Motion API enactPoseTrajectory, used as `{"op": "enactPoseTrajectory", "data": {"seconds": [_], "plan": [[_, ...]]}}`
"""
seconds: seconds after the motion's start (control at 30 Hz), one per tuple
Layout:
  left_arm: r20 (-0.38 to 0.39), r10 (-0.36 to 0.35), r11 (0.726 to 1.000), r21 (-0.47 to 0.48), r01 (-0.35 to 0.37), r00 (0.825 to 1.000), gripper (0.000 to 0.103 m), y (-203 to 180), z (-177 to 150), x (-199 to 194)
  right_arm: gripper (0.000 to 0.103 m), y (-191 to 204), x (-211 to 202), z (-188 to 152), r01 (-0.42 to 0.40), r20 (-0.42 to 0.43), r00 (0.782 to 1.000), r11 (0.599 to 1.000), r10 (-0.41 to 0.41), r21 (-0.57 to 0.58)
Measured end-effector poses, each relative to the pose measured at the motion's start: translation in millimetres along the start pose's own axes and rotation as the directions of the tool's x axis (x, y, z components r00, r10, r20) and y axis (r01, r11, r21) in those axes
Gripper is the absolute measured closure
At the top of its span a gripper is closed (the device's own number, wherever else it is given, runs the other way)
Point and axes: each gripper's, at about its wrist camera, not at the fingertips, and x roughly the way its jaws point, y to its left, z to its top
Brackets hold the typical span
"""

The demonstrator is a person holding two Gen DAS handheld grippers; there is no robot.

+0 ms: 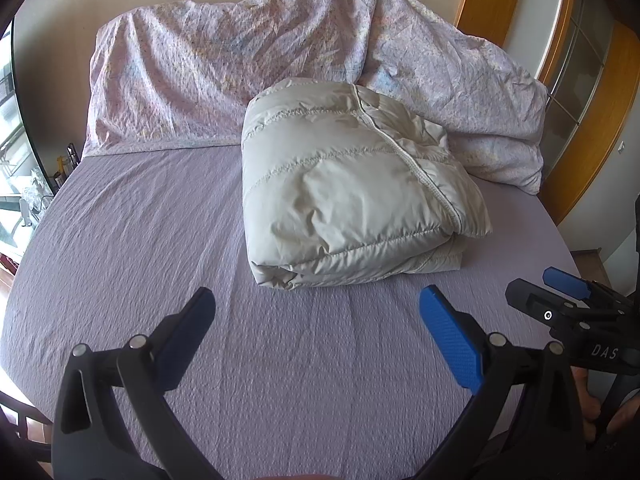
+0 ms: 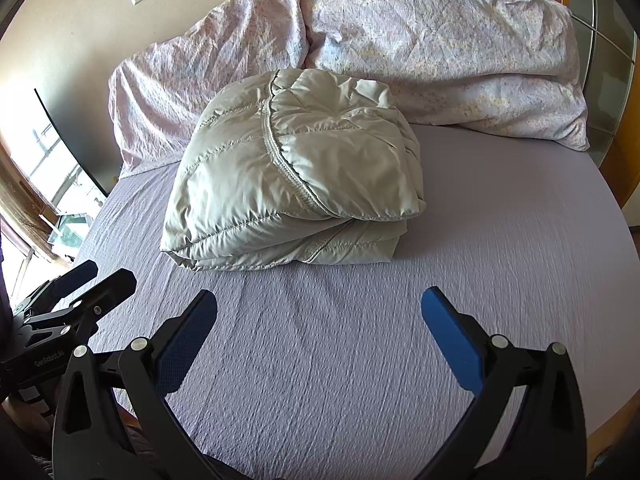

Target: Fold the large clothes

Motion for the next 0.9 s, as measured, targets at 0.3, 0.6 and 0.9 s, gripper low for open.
{"op": "enactPoseTrajectory", "data": {"seconds": [0.3,0.6,0.9], "plan": [[0.0,0.0,1.0,0.0,0.0,1.0,0.002,0.1,-0.4,-0.2,0.001,-0.4,-0.7,-0.3,-0.001,0.0,1.0,1.0,0.001,-0.001],[0.0,0.0,1.0,0.0,0.0,1.0,0.002,-0.1,-0.5,0.2,0.001,-1.3,-0.9,-0.7,-0.002,-0.001,1.0,1.0,0.002,-0.002],[0.0,0.0,1.0,0.0,0.0,1.0,0.002,-0.4,-0.3,0.7,0.001,-2.4,-0.3,-0.2,-0.003,-0.002,1.0,1.0,0.003,0.002]]}}
